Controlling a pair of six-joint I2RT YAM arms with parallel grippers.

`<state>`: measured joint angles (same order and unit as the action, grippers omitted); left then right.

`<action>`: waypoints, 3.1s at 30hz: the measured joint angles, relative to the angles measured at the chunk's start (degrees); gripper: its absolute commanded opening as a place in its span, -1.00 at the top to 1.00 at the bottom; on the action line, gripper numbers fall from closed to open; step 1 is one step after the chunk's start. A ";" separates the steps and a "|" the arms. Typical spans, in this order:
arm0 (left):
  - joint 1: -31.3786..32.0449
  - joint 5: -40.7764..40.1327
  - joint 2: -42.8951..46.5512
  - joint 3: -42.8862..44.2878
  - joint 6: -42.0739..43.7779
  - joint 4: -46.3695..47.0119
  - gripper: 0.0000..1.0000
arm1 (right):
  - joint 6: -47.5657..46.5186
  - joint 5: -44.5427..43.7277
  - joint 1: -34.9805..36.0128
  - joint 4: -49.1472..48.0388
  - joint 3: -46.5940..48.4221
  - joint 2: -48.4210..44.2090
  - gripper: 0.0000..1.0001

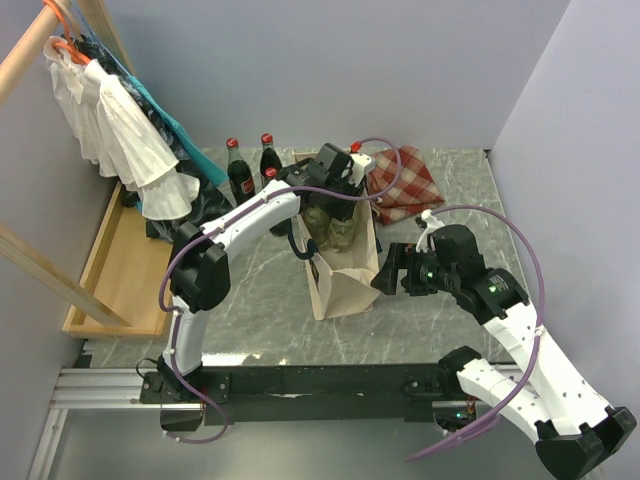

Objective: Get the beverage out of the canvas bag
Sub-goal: Take out the drink from the canvas bag.

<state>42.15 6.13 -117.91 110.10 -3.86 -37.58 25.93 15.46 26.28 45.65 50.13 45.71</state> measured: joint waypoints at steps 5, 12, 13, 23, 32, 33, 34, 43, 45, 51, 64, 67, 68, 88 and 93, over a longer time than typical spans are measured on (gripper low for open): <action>0.00 -0.07 0.00 0.00 0.00 -0.02 0.34 | 0.00 0.00 0.00 0.00 0.00 0.00 -0.85; 0.07 -0.46 0.00 0.00 -0.02 -0.17 0.09 | 0.00 -0.02 0.00 0.02 0.00 0.00 -0.85; 0.09 -0.50 0.00 0.00 -0.02 -0.22 0.07 | 0.00 -0.02 0.00 0.02 0.00 0.00 -0.85; 0.11 -1.38 -1.07 0.00 0.02 -0.09 0.24 | -0.02 -0.07 0.00 0.00 0.00 0.28 -0.85; 0.22 -1.99 -1.07 0.13 0.35 0.87 0.88 | -0.02 -0.02 0.00 0.00 0.00 0.59 -0.85; 0.24 -1.99 -1.07 0.13 0.33 0.87 0.90 | -0.02 -0.02 0.00 -0.02 0.00 0.59 -0.85; 0.24 -1.99 -1.07 0.13 0.33 0.87 0.85 | -0.02 -0.02 0.00 -0.02 0.00 0.59 -0.85; 0.26 -2.08 -1.07 0.13 0.07 0.09 -0.15 | -0.02 -0.04 0.00 -0.02 0.00 0.59 -0.85; 0.26 -2.34 -1.09 0.13 0.09 -0.92 -0.14 | -0.02 -0.04 0.00 -0.02 0.00 0.59 -0.85; 0.26 -2.73 -1.09 0.13 0.07 -2.45 -0.03 | -0.04 -0.02 0.00 -0.09 0.00 0.61 -0.85; 0.33 -3.50 -0.96 0.50 0.24 0.02 0.54 | -0.04 0.00 0.00 -0.20 0.00 0.87 -0.85; 0.35 -3.52 -0.96 0.48 0.24 0.00 0.68 | -0.04 0.00 0.00 -0.22 0.00 0.92 -0.85; 0.37 -3.52 -0.96 0.50 0.24 0.00 0.70 | -0.04 0.00 0.00 -0.22 0.00 0.92 -0.85; 0.55 -3.82 -1.03 2.62 0.22 -3.85 0.98 | -0.04 0.00 0.11 -0.48 -0.02 1.25 -0.85; 0.85 -3.85 -1.09 5.14 0.26 -8.17 0.98 | -0.04 0.00 0.11 -0.66 -0.24 1.25 -0.85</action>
<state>43.00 2.28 -119.00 115.24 -3.60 -45.76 25.89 15.46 26.39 44.99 49.89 46.96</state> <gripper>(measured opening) 0.373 0.926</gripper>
